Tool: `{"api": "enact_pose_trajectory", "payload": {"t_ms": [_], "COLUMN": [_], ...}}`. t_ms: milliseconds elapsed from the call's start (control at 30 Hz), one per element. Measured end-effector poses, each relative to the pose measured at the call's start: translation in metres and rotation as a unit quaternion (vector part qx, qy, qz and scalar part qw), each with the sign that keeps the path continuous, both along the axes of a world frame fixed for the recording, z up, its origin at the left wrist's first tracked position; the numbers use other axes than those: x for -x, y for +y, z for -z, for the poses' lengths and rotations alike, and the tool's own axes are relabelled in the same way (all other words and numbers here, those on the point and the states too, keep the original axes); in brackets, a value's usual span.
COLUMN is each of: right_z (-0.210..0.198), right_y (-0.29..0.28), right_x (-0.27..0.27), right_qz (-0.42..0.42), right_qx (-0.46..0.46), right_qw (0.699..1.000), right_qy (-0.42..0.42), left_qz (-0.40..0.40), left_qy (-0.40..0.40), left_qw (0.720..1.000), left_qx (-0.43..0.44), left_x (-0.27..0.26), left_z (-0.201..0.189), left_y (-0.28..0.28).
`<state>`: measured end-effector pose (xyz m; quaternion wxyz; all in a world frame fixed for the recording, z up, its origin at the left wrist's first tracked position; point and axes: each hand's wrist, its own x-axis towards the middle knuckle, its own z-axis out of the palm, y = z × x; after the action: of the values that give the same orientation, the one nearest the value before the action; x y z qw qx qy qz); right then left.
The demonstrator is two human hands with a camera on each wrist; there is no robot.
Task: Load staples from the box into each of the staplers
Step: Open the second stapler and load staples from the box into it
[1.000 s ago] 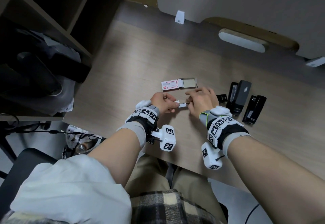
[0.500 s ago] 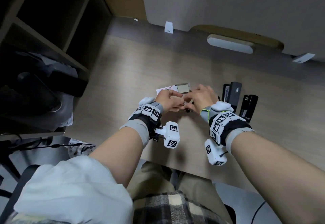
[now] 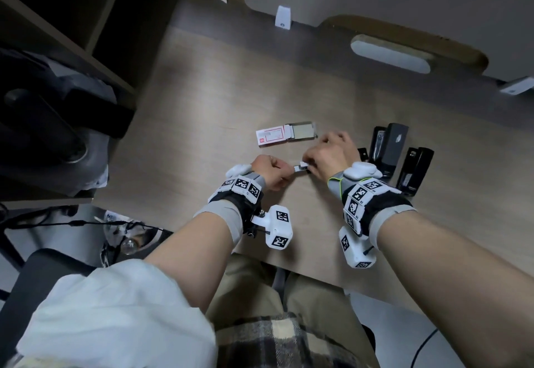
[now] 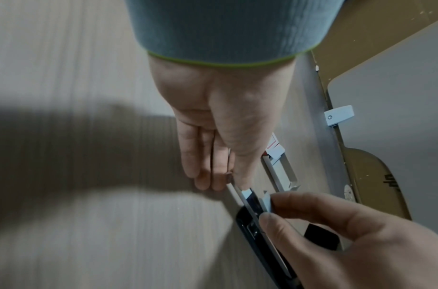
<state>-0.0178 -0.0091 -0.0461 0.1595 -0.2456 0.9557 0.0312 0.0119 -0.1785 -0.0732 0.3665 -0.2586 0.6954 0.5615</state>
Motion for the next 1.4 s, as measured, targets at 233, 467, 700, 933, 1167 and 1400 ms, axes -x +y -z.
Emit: {"api": "enact_pose_trajectory", "payload": {"t_ms": [233, 467, 700, 933, 1167, 1400], "right_z": [0.004, 0.009, 0.010, 0.009, 0.010, 0.007], "right_y": [-0.001, -0.003, -0.007, -0.010, -0.012, -0.004], "right_x": [-0.003, -0.003, -0.005, -0.004, -0.005, -0.008], "right_qz": [-0.015, -0.025, -0.027, -0.012, -0.001, 0.028], "right_qx": [-0.008, -0.018, -0.033, -0.056, -0.061, -0.010], "right_qw": [1.000, 0.998, 0.998, 0.997, 0.997, 0.999], "right_qy": [0.015, 0.049, 0.050, 0.044, 0.036, 0.026], "left_qz": [0.004, 0.004, 0.006, 0.012, 0.007, -0.003], "left_qy": [0.001, -0.013, -0.020, -0.029, -0.036, -0.061], "left_qw": [1.000, 1.000, 1.000, 0.999, 0.999, 0.998], "left_qx": [0.000, 0.002, 0.019, 0.011, 0.019, 0.033], "left_x": [0.002, 0.005, 0.007, 0.010, 0.010, 0.012], "left_z": [0.005, 0.003, -0.001, -0.004, -0.007, -0.008], "left_y": [0.006, 0.007, 0.009, 0.008, 0.011, 0.009]}}
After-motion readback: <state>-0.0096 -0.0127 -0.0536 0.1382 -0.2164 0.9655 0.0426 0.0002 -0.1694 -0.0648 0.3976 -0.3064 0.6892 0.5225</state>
